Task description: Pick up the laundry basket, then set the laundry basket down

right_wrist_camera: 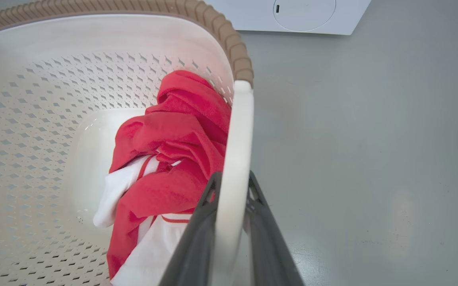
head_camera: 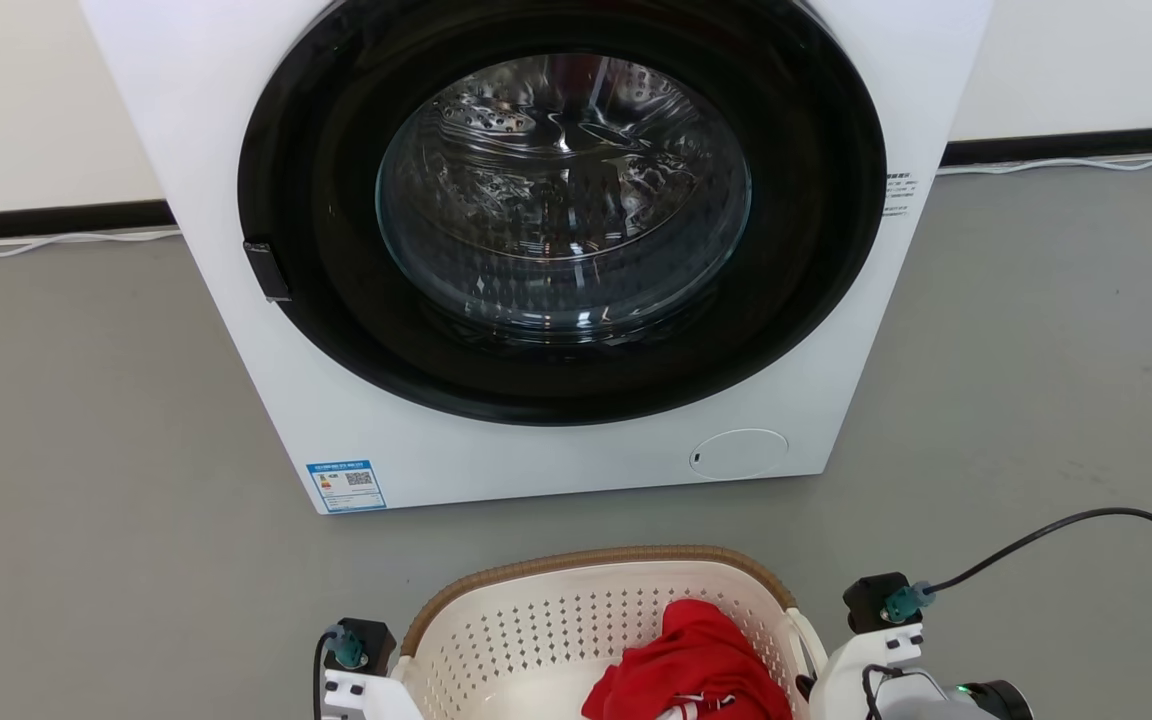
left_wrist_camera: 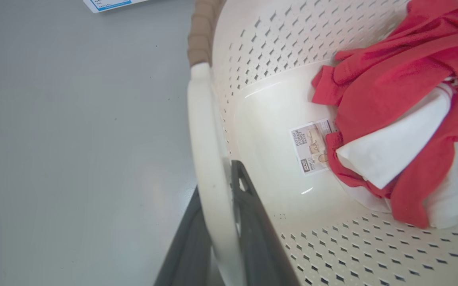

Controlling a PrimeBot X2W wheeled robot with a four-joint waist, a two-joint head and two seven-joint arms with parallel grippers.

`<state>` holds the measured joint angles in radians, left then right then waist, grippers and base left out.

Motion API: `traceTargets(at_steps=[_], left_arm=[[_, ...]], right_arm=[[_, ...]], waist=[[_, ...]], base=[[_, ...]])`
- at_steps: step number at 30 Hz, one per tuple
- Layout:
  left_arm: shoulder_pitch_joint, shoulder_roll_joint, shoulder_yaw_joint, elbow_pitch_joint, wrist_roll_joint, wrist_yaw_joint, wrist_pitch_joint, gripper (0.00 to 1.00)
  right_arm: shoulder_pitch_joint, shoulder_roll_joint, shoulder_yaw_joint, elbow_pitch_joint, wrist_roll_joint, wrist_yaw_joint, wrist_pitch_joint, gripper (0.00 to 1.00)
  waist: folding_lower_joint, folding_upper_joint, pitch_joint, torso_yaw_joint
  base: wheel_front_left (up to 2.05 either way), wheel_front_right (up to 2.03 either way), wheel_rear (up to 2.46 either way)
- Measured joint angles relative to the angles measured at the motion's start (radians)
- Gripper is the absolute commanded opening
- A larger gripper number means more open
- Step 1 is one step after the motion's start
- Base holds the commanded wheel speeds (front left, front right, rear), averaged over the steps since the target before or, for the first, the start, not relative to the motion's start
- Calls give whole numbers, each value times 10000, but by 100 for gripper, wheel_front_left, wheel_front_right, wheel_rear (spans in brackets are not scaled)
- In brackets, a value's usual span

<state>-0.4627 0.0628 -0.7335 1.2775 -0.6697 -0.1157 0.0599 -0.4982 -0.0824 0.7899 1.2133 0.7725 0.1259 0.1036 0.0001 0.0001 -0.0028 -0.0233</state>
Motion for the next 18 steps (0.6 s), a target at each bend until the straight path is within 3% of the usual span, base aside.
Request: traceTargets(at_steps=[18], left_arm=[[-957,119,-117,69,-84,8,-591,0]], right_arm=[[-760,-17,196,54,144,0,-909,0]], waist=[[0,0,1118,120]], base=[[0,0,0]])
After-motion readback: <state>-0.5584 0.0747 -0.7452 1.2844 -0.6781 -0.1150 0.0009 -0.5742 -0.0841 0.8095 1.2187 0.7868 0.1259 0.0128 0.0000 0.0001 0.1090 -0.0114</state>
